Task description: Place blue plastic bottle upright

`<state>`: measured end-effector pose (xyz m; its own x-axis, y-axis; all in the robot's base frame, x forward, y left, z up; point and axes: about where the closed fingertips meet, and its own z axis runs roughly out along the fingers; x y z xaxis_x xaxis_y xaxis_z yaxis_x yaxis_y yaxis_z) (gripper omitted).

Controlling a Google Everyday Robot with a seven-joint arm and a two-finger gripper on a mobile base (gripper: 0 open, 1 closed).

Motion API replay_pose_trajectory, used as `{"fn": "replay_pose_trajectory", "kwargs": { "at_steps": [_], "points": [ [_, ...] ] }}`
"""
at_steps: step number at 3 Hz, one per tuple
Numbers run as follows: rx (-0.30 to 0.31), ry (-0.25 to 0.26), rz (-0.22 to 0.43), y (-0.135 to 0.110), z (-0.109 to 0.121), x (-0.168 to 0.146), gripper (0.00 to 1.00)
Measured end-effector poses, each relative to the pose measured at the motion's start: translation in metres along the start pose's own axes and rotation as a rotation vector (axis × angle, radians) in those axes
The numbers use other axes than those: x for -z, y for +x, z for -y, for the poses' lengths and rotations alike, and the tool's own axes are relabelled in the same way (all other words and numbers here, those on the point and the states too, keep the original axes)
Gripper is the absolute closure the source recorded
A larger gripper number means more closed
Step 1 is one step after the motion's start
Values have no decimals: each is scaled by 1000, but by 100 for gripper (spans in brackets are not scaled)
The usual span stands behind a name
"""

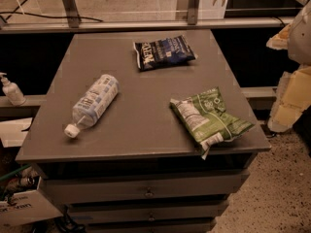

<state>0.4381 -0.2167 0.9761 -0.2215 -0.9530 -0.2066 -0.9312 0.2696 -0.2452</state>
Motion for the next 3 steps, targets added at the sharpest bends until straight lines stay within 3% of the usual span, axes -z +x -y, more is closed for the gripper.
{"fn": "replay_pose_trajectory", "kwargs": {
  "at_steps": [1,2,3],
  "points": [
    [0,0,0,0,0,0,0],
    [64,-10,47,-14,-7,-7,0],
    [182,-53,136,-56,-28,-27,0]
  ]
}}
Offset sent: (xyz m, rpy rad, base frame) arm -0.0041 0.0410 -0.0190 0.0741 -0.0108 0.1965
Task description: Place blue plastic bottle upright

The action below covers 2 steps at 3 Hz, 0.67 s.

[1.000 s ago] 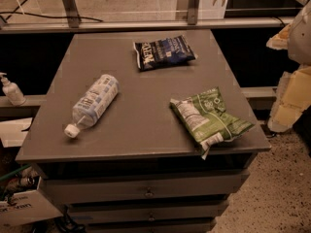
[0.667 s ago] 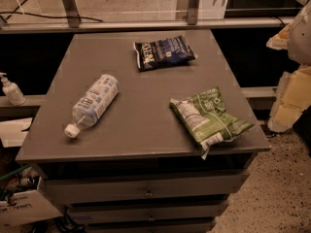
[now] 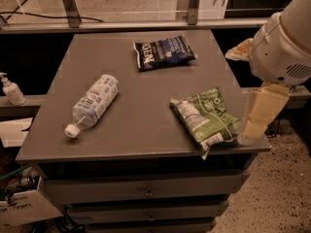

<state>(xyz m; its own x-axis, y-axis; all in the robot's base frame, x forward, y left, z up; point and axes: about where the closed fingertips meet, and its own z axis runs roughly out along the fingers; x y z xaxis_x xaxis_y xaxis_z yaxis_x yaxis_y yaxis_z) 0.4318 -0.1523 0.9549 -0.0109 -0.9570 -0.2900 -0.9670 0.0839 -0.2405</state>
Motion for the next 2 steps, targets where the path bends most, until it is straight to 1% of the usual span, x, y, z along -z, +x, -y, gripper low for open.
{"fn": "replay_pose_trajectory", "kwargs": {
  "at_steps": [1,2],
  "points": [
    [118,-35,105,-47,-4,-27,0],
    [235,-62,214,-99,0,-55,0]
  ]
}}
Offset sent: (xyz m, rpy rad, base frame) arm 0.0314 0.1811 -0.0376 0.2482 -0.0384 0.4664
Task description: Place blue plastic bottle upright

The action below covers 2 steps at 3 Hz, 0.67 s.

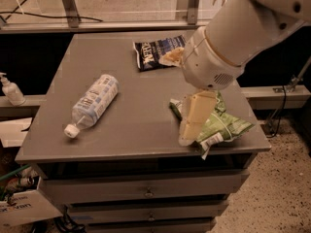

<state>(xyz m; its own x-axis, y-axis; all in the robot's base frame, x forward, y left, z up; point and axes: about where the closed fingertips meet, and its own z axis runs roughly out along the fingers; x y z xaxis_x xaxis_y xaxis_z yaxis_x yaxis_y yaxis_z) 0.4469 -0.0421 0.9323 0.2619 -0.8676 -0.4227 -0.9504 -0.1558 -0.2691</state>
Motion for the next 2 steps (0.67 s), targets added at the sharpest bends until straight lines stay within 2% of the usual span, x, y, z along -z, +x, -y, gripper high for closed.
{"fn": "replay_pose_trajectory", "kwargs": {
  "at_steps": [1,2],
  "points": [
    [112,-30,115,-53,12,-34,0],
    [112,-30,115,-53,12,-34,0]
  ]
}}
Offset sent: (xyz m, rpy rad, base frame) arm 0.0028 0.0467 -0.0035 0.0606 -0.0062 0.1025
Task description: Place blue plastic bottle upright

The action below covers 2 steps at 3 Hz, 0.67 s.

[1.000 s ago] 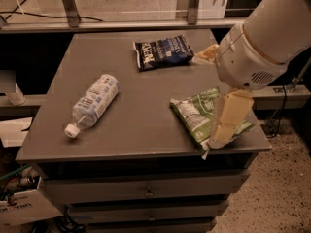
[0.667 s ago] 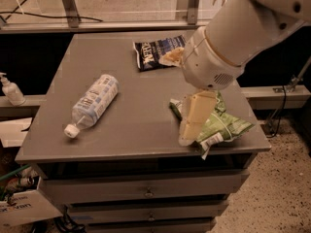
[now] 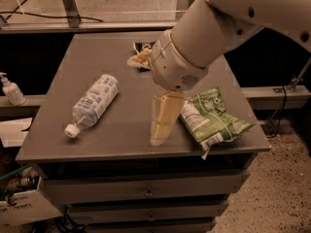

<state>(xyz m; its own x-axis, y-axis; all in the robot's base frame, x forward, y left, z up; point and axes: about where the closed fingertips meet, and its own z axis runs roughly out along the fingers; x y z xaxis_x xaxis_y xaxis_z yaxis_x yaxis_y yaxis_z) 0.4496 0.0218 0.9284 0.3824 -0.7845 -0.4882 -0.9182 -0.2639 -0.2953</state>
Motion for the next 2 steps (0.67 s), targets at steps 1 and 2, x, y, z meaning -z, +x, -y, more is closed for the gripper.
{"fn": "replay_pose_trajectory", "kwargs": {
  "at_steps": [1,2],
  "points": [
    [67,-22,33,-10,-2,-10,0],
    [182,-72,73,-32,1,-45,0]
  ]
}}
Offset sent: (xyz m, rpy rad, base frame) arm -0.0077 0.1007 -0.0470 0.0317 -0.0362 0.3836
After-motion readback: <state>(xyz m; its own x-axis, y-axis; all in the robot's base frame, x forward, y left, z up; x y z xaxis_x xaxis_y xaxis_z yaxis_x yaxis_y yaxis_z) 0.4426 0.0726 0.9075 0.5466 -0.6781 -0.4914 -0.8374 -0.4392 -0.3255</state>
